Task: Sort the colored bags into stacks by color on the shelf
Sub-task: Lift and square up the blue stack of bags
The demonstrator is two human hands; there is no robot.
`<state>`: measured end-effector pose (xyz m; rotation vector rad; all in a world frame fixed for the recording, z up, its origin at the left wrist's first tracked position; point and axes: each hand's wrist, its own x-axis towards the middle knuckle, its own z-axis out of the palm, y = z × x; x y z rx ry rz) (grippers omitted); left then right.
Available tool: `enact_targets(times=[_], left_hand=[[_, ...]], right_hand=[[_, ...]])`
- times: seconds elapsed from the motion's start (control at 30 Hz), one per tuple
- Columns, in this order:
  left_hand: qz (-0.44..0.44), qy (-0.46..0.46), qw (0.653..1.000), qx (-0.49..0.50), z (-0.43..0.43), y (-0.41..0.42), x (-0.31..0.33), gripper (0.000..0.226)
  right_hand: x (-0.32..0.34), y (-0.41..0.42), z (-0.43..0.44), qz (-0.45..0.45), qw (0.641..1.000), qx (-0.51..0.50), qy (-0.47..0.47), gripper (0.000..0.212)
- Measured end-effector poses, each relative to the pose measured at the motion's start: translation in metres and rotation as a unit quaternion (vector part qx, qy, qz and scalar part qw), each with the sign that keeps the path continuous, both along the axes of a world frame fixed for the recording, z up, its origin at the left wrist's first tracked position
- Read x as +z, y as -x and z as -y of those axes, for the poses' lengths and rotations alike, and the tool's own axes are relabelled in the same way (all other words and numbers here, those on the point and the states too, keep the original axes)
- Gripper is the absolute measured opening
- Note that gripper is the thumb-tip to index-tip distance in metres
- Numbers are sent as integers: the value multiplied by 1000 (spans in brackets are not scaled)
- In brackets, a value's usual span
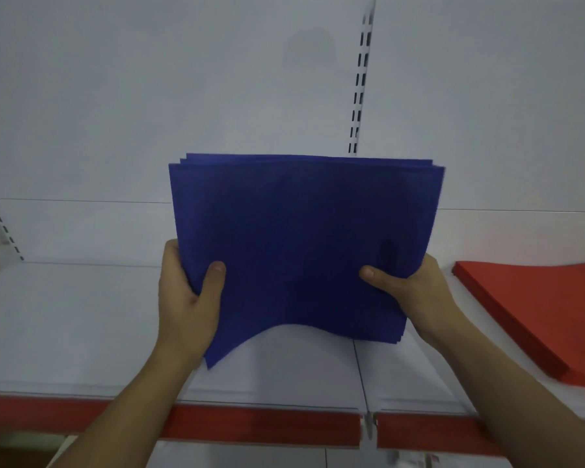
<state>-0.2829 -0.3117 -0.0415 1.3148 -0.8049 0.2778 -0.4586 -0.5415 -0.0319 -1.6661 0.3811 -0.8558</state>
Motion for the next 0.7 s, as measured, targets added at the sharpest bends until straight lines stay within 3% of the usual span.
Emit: enact_targets(times=[0.13, 0.27, 0.4, 0.6, 0.7], left_hand=[[-17, 15, 1000, -7, -1, -13, 5, 28], [-48, -30, 998, -24, 1, -15, -7, 34], [-66, -15, 997, -33, 6, -18, -6, 37], [-45, -49, 998, -1, 6, -17, 11, 30], [-136, -131, 982, 2, 2, -35, 25, 21]], right_hand=[[9, 4, 10, 21, 1000, -6, 2, 65], [-8, 9, 15, 16, 998, -27, -45, 80], [-10, 4, 12, 14, 998, -36, -41, 61], [5, 3, 10, -9, 998, -57, -16, 58], [18, 6, 14, -50, 998, -44, -17, 52]])
